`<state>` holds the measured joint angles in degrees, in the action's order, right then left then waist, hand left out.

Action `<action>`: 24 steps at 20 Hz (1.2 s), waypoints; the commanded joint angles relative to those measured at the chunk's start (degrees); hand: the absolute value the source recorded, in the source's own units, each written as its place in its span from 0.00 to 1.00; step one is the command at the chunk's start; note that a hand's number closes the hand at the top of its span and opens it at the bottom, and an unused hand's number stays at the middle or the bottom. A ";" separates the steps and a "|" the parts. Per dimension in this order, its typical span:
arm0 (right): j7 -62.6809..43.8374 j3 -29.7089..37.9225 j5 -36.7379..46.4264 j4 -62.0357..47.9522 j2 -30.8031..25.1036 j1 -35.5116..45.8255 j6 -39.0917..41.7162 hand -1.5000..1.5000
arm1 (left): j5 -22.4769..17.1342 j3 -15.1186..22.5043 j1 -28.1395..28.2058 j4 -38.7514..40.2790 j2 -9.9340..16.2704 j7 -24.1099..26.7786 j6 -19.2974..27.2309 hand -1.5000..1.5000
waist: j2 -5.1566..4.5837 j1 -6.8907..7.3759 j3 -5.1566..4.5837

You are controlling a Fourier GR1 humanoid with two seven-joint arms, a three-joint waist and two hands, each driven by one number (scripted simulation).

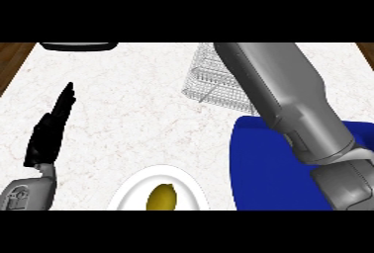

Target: Pick the cupcake from the tray and place it in the tiered basket

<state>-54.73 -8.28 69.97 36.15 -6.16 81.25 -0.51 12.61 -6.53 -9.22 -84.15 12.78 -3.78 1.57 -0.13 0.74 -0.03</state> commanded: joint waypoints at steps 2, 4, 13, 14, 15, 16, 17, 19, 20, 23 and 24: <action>2.89 3.70 -2.88 -0.50 0.23 -2.78 -2.65 1.00 | 1.23 1.69 0.98 -2.86 -1.59 -2.45 0.89 0.50 | 0.01 0.12 0.03; 2.75 4.73 -3.63 -0.14 0.72 -1.70 -1.35 1.00 | 0.58 0.76 0.52 -0.77 -1.12 0.38 0.40 0.50 | -0.01 0.06 0.01; 3.83 12.25 -10.31 -0.52 1.13 -9.14 -7.64 0.00 | 0.77 -0.58 1.31 0.02 0.14 1.81 0.27 0.50 | 0.01 -0.02 0.02; 4.17 11.87 -9.39 0.33 1.05 -10.51 -10.60 0.00 | 1.55 0.83 -1.02 0.11 -1.57 -1.14 1.21 0.50 | 0.00 -0.27 0.03; 1.75 11.30 -9.44 4.25 4.12 -11.37 -12.58 0.00 | 1.40 0.61 0.87 0.63 -1.41 1.01 0.96 0.50 | 0.19 -0.54 0.02; 4.90 12.50 -10.34 4.31 1.74 -10.96 -13.31 0.00 | -0.82 -1.89 -0.88 1.03 0.86 0.88 -0.92 0.50 | 0.07 -0.37 0.02; 4.34 12.45 -9.44 3.49 2.82 -10.19 -16.56 0.00 | -0.94 -1.18 1.11 0.17 0.06 1.87 -1.08 0.50 | -0.01 0.07 0.01; 5.50 12.30 -10.04 9.21 2.42 -14.41 -18.52 0.00 | -0.55 -1.34 0.77 0.89 0.10 0.96 -0.78 0.50 | 0.21 -0.73 0.03; 5.35 11.83 -9.32 8.74 3.19 -14.01 -19.64 0.00 | 0.68 -0.35 -0.52 2.07 -0.62 2.18 0.04 0.50 | 0.09 -0.59 0.01; 5.95 11.28 -8.97 16.26 -0.03 -15.82 -18.85 0.00 | 1.49 0.50 1.85 -0.30 -1.48 0.71 0.72 0.50 | 0.46 -1.27 0.03; 1.33 11.23 -7.69 16.83 1.42 -11.80 -18.91 0.00 | -0.81 -1.79 0.04 -0.73 1.04 -0.67 -1.57 0.50 | 0.48 -0.98 0.02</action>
<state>-50.02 3.49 61.07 47.27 -4.79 68.67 -18.39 12.78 -7.18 -8.56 -84.36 12.68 -3.51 1.04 0.27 0.10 -0.08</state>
